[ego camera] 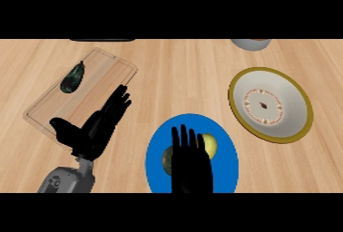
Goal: Pick the squash from the plate and place it in the bowl
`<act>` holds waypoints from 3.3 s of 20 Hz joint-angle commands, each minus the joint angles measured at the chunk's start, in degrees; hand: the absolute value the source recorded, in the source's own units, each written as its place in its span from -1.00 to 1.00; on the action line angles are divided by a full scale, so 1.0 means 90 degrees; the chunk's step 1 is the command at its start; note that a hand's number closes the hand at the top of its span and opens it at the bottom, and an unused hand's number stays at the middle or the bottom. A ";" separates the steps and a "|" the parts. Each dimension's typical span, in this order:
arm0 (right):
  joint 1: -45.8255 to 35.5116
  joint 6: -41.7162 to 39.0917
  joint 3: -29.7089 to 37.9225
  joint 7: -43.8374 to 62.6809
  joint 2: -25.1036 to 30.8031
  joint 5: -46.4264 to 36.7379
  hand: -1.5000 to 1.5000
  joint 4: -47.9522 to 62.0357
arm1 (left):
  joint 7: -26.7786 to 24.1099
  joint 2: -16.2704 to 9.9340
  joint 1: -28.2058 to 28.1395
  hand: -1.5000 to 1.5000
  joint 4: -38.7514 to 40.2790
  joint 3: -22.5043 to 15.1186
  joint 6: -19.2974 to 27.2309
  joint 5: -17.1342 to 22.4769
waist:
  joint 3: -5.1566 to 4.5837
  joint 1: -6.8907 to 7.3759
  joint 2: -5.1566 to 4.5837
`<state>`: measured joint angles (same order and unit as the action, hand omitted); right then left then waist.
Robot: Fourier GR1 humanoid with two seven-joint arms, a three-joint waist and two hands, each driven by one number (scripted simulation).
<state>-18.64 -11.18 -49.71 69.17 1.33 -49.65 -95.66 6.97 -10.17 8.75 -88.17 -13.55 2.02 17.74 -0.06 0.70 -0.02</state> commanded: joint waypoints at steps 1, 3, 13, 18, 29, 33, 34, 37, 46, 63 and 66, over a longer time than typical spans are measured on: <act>-0.0236 -0.0119 -0.0355 0.1533 -0.0140 0.0085 -1.00 0.0179 | 0.0140 0.0060 -0.0238 0.00 -0.0391 -0.0153 0.0124 -0.0139 | 0.0004 0.0017 0.0023; -0.0042 0.0054 -0.0589 0.1633 -0.0140 0.0005 -1.00 -0.0012 | -0.0035 -0.0105 -0.0055 0.00 0.0071 0.0177 -0.0111 -0.0029 | 0.0001 -0.0050 0.0014; -0.0280 0.0556 -0.0071 0.0843 -0.0141 -0.0127 -1.00 0.0976 | -0.0055 -0.0088 -0.0048 0.00 0.0084 0.0327 -0.0333 0.0024 | 0.0004 -0.0044 -0.0001; -0.0240 0.0665 -0.0119 0.1016 -0.0141 -0.0023 -1.00 0.0961 | 0.0161 0.0037 -0.0333 0.00 -0.0406 0.0118 -0.0192 -0.0106 | 0.0005 -0.0017 0.0011; -0.0621 0.1743 -0.0377 0.0040 -0.0144 -0.0005 1.00 0.2022 | 0.0343 0.0099 -0.0083 0.00 -0.0351 0.0336 -0.0326 -0.0250 | 0.0008 -0.0018 -0.0001; -0.0680 0.1880 -0.0353 -0.0332 -0.0145 -0.0069 1.00 0.2562 | 0.0197 0.0211 -0.0054 0.00 -0.0087 0.0509 -0.0353 -0.0256 | 0.0007 -0.0009 -0.0008; -0.0649 0.1328 -0.0284 -0.0163 -0.0145 -0.0289 1.00 0.1840 | 0.0100 0.0352 0.0008 0.00 0.0095 0.0444 -0.0385 -0.0362 | 0.0006 -0.0054 0.0002; -0.0428 0.1685 -0.0375 -0.0452 -0.0146 -0.0415 1.00 0.2074 | 0.0238 0.0496 -0.0452 0.00 -0.0402 0.0110 -0.0257 -0.0564 | 0.0007 -0.0043 0.0007; 0.0357 0.1198 0.0068 -0.1880 0.0828 0.0141 1.00 0.2019 | 0.0437 0.0514 0.0111 0.00 -0.0094 0.0482 -0.0306 -0.0449 | 0.0009 -0.0116 -0.0003; 0.0347 -0.0403 -0.0056 0.0292 0.0565 -0.2496 1.00 -0.2118 | 0.0300 0.0353 -0.0608 0.00 -0.0479 0.0573 -0.0642 -0.0443 | 0.0001 -0.0132 0.0061; 0.0127 -0.1182 0.0064 0.0435 0.0404 -0.2871 1.00 -0.2829 | 0.0130 0.0339 -0.0233 0.00 0.0054 0.0734 -0.0599 -0.0582 | -0.0004 -0.0198 0.0046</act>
<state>-15.67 -11.05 -48.62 63.07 7.05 -70.72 -112.89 8.70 -6.70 5.39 -90.00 -7.93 -3.10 12.89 -0.06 -0.74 0.44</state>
